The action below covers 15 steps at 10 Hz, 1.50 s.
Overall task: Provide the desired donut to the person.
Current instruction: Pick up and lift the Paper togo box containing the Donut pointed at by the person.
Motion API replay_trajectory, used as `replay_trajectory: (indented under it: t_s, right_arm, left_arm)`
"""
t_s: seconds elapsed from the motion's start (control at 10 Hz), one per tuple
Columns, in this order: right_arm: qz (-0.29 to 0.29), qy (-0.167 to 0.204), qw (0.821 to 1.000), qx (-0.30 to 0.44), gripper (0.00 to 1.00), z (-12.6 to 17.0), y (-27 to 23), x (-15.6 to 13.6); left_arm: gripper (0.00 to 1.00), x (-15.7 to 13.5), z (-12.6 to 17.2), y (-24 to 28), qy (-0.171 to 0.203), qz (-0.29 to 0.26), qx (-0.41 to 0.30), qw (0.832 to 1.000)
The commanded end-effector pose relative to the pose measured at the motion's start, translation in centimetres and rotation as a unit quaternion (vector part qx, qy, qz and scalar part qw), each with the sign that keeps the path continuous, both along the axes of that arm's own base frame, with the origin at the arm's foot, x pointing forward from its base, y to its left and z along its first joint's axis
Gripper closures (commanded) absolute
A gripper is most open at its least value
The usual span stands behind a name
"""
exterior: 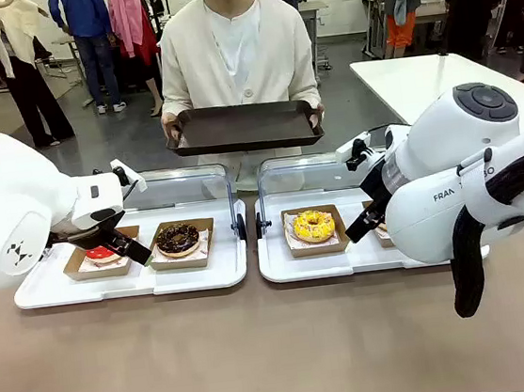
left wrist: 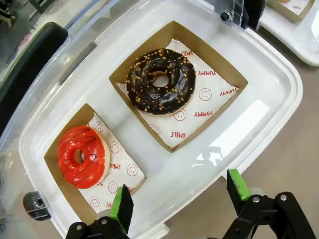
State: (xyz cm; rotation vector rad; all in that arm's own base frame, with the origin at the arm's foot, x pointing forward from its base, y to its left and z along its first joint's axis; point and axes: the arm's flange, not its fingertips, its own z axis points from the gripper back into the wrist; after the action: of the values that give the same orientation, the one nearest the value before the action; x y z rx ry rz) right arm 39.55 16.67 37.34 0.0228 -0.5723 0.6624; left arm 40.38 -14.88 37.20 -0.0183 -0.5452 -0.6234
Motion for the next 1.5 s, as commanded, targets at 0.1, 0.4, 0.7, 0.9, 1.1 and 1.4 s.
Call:
replay_trajectory:
  t_s: [0.1, 0.4, 0.7, 0.9, 1.1, 1.4]
  right_arm:
    - [0.000, 0.000, 1.000, 0.000, 0.00, 0.00, 0.00, 0.00]
    - [0.000, 0.000, 1.000, 0.000, 0.00, 0.00, 0.00, 0.00]
    - [0.000, 0.000, 1.000, 0.000, 0.00, 0.00, 0.00, 0.00]
    - [0.000, 0.000, 1.000, 0.000, 0.00, 0.00, 0.00, 0.00]
    - [0.000, 0.000, 1.000, 0.000, 0.00, 0.00, 0.00, 0.00]
    - [0.000, 0.000, 1.000, 0.000, 0.00, 0.00, 0.00, 0.00]
  left_arm:
    - [0.00, -0.01, 0.00, 0.00, 0.000, 0.000, 0.000, 1.000]
    - [0.00, -0.01, 0.00, 0.00, 0.000, 0.000, 0.000, 1.000]
    - [0.00, -0.01, 0.00, 0.00, 0.000, 0.000, 0.000, 1.000]
    - [0.00, -0.01, 0.00, 0.00, 0.000, 0.000, 0.000, 1.000]
    - [0.00, -0.01, 0.00, 0.00, 0.000, 0.000, 0.000, 1.000]
    - [0.00, -0.01, 0.00, 0.00, 0.000, 0.000, 0.000, 1.000]
